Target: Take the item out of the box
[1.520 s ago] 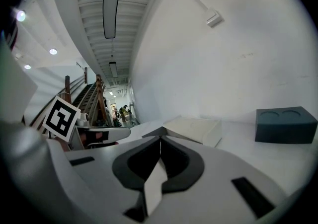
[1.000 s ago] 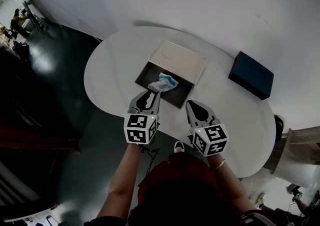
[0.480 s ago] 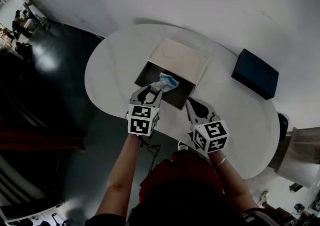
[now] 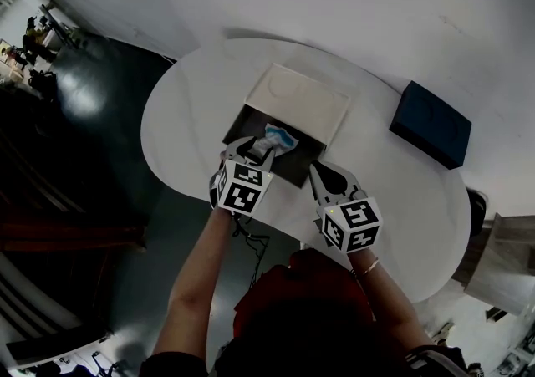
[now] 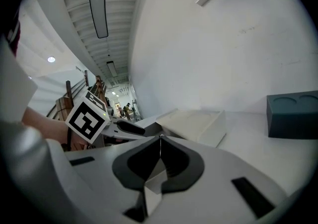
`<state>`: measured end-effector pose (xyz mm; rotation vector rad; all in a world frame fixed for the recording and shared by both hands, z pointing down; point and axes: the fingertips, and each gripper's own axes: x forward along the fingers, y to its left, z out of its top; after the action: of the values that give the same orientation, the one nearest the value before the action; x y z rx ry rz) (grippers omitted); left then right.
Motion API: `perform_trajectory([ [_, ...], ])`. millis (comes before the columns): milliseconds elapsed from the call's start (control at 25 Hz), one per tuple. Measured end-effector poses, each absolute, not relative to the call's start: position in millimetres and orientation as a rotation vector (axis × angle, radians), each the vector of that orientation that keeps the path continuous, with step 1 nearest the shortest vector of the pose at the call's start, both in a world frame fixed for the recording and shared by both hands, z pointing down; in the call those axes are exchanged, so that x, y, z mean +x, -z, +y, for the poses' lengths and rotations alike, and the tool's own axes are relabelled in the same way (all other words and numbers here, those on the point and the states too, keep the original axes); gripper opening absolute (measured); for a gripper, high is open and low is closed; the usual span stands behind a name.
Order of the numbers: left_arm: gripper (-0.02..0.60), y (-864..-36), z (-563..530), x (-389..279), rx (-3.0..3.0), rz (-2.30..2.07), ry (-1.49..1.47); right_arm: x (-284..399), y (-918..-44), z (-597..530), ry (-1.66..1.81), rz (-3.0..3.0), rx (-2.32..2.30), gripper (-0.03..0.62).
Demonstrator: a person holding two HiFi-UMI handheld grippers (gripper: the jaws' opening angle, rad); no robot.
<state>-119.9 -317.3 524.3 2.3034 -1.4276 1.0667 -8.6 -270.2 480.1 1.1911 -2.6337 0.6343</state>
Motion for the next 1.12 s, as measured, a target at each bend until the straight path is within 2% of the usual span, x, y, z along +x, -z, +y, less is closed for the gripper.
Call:
perform_trajectory([
  [320,0.170,-545,-328,-107,2.331,-1.199,-1.371,-9,-490,-277,-0.679,-2.629,1.167,0.015],
  [680,0.173,-564,-331,-112,2.277,-1.033,-1.587,-4,-495,-281,-0.702,-2.609,1.189,0.015],
  [1120,0.170,-582,-329,-110,2.232,-0.864,-1.691,-2,-500,-283,-0.716,-2.594,1.188,0.015],
])
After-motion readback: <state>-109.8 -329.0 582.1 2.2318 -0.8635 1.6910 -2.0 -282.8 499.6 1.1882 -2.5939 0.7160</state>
